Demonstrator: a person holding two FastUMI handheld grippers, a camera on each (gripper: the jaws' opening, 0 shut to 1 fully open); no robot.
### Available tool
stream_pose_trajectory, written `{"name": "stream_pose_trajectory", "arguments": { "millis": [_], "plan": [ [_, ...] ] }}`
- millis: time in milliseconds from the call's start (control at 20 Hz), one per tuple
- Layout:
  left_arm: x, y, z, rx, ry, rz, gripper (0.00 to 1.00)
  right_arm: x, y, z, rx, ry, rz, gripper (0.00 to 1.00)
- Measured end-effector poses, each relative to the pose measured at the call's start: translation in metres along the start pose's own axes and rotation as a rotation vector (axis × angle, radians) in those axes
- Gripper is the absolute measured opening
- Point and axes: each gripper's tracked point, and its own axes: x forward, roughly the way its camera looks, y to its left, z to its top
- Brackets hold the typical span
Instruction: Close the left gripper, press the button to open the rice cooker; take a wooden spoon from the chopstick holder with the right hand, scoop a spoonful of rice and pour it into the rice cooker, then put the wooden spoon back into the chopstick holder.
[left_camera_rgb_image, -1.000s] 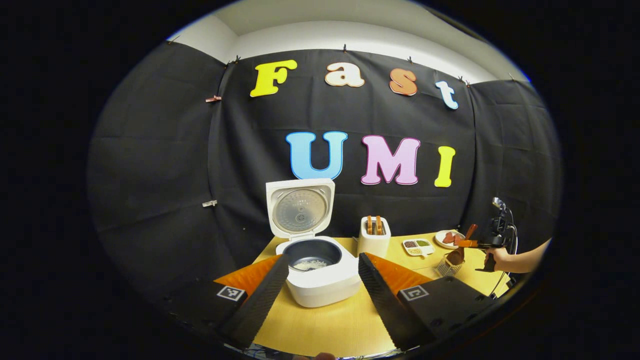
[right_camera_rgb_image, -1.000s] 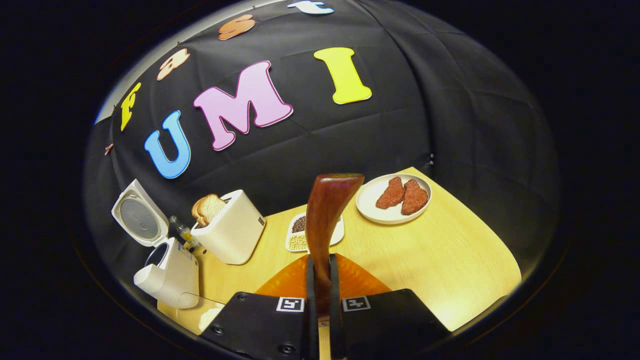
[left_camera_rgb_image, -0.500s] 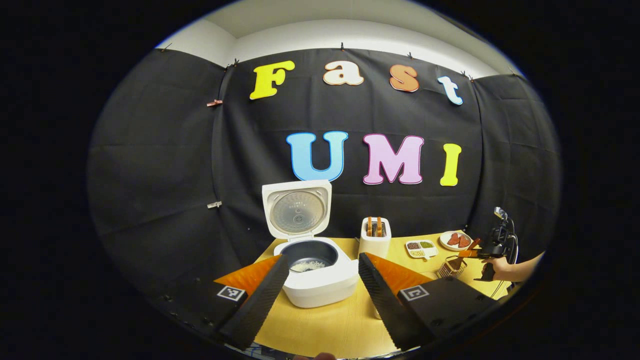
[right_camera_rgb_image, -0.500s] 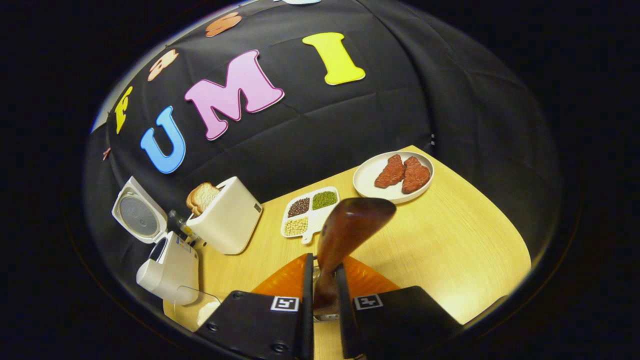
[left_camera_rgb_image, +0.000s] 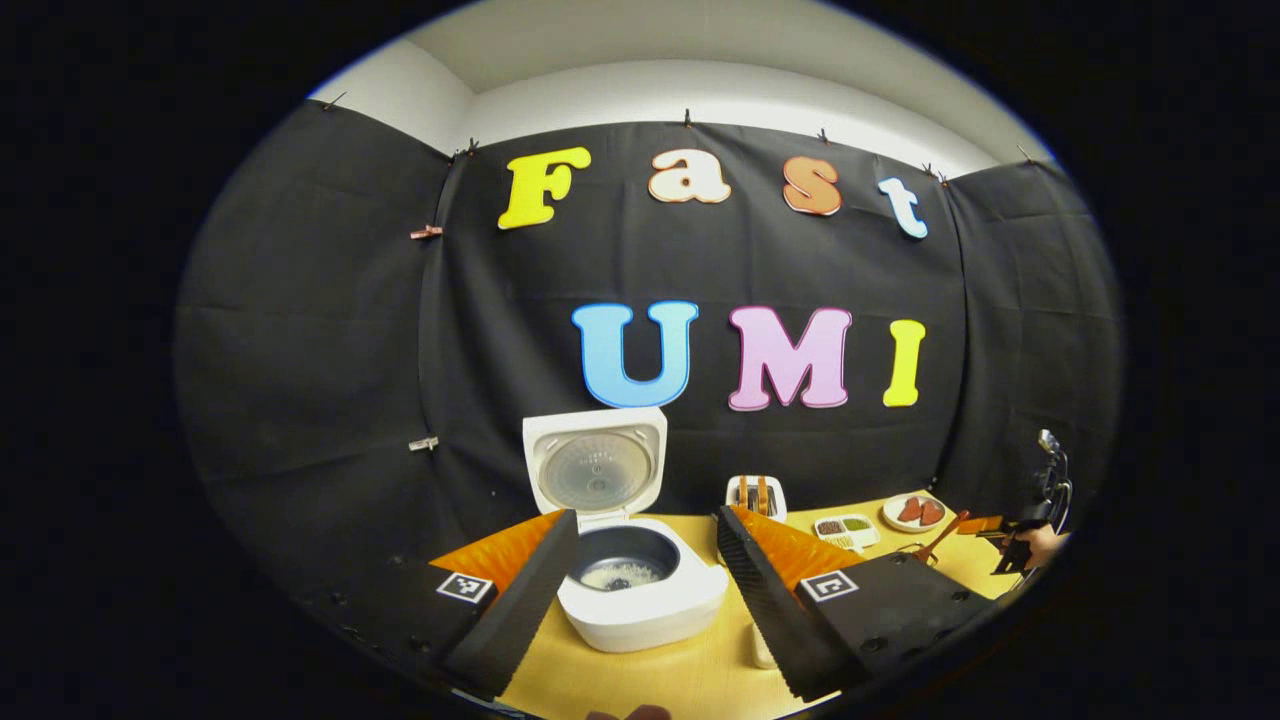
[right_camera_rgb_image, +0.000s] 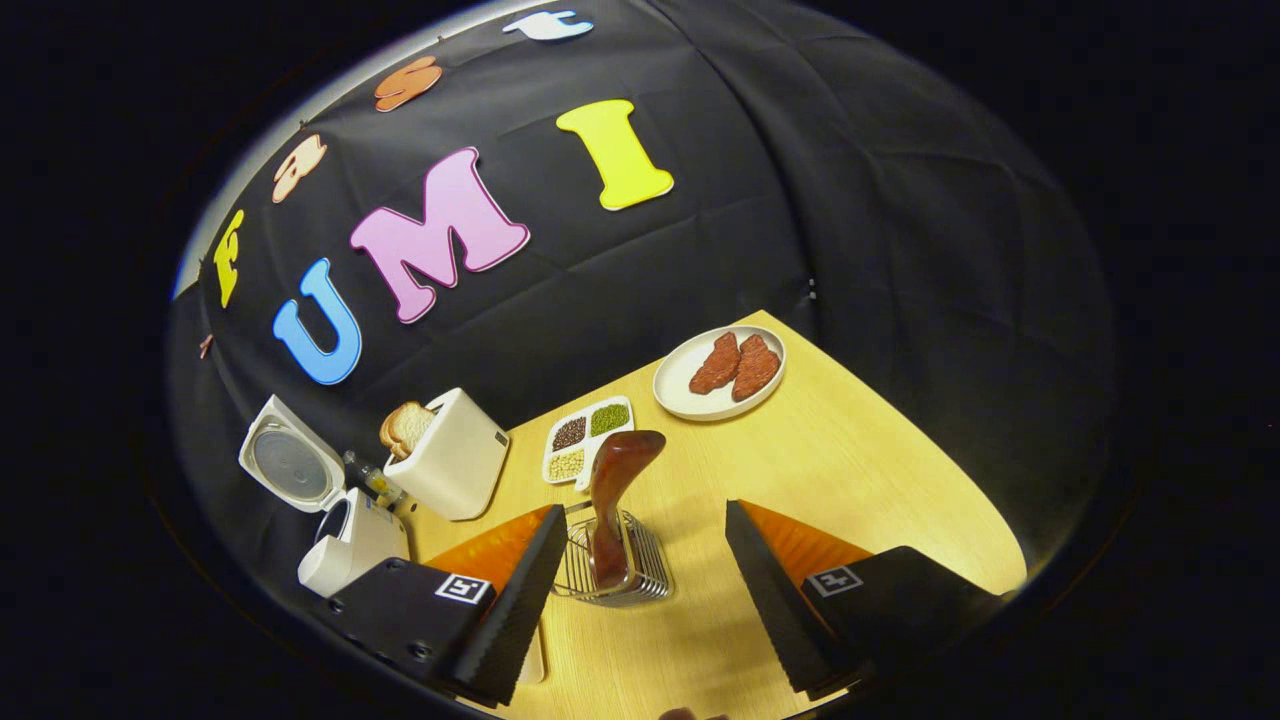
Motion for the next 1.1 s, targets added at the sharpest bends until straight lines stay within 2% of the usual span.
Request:
{"name": "stream_pose_trajectory", "arguments": {
  "millis": [150,400,500,700,850,1100],
  "plan": [
    [0.029,0.009,0.039,-0.010,-0.072,-0.018,0.96,-0.042,0.007,0.005,-0.031,-0.041,-0.001,0.98],
    [0.087,0.021,0.105,-0.058,-0.153,-0.063,0.95,-0.105,0.041,0.012,-0.069,-0.099,0.040,0.98],
    [0.110,0.027,0.124,-0.031,-0.170,-0.063,0.96,-0.127,0.057,0.019,-0.081,-0.131,0.060,0.98],
    [0.152,0.034,0.159,0.110,-0.224,-0.052,0.96,-0.165,0.082,0.026,-0.108,-0.173,0.091,0.98],
    [0.182,0.038,0.160,0.138,-0.215,-0.067,0.94,-0.184,0.093,0.027,-0.134,-0.190,0.098,0.98],
    [0.248,0.051,0.124,0.067,-0.146,-0.080,0.94,-0.202,0.098,0.023,-0.146,-0.200,0.079,0.98]
  ]
}}
